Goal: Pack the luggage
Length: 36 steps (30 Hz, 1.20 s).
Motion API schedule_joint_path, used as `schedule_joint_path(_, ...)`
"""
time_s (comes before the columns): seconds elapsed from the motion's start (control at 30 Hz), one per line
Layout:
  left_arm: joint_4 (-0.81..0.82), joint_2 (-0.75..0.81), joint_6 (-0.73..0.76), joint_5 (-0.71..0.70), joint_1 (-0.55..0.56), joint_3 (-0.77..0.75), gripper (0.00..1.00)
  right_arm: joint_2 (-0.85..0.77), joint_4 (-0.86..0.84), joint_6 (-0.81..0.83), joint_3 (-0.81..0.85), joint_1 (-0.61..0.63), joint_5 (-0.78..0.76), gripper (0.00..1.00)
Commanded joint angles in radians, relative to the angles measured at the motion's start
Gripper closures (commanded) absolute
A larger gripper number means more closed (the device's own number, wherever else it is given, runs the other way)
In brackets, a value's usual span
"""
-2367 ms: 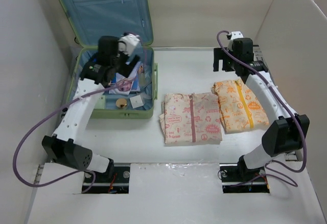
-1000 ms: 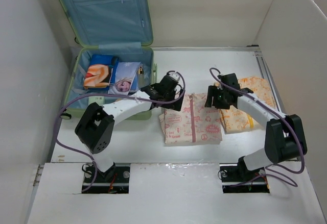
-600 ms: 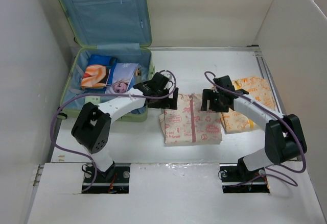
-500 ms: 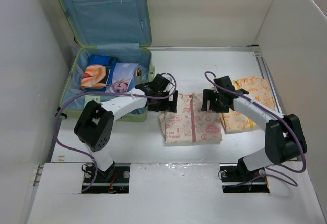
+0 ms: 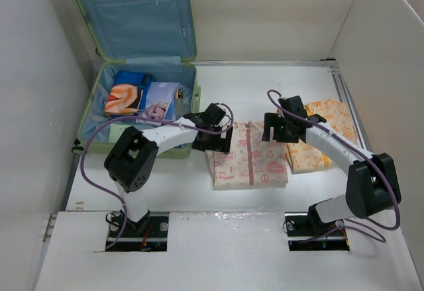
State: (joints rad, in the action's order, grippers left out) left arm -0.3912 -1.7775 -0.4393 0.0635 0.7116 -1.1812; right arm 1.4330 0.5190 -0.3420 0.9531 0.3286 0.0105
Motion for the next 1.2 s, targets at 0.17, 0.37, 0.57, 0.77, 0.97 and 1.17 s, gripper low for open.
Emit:
schedule_joint_path(0.17,0.02,-0.166,-0.044,0.093,-0.006,0.009,0.0,-0.013,-0.063,0.015,-0.071,-0.022,0.051,0.19)
schedule_joint_path(0.37,0.115,-0.188,-0.021,0.237,-0.015,-0.021,0.35,0.046,-0.224,-0.035,-0.171,-0.051,0.172,0.37)
schedule_joint_path(0.57,0.173,-0.247,-0.012,0.364,-0.034,-0.073,1.0,0.078,-0.31,-0.072,-0.22,-0.051,0.233,0.46)
schedule_joint_path(0.77,-0.006,-0.27,0.152,0.303,-0.044,-0.275,1.0,-0.006,-0.17,0.001,-0.137,-0.062,0.128,0.42)
schedule_joint_path(0.97,-0.237,-0.215,0.456,0.084,-0.044,-0.541,1.0,-0.066,0.039,0.129,0.094,-0.062,-0.021,0.3)
schedule_joint_path(1.17,-0.589,-0.278,0.666,-0.054,-0.044,-0.857,1.0,-0.043,0.073,0.193,0.264,-0.082,-0.041,0.3)
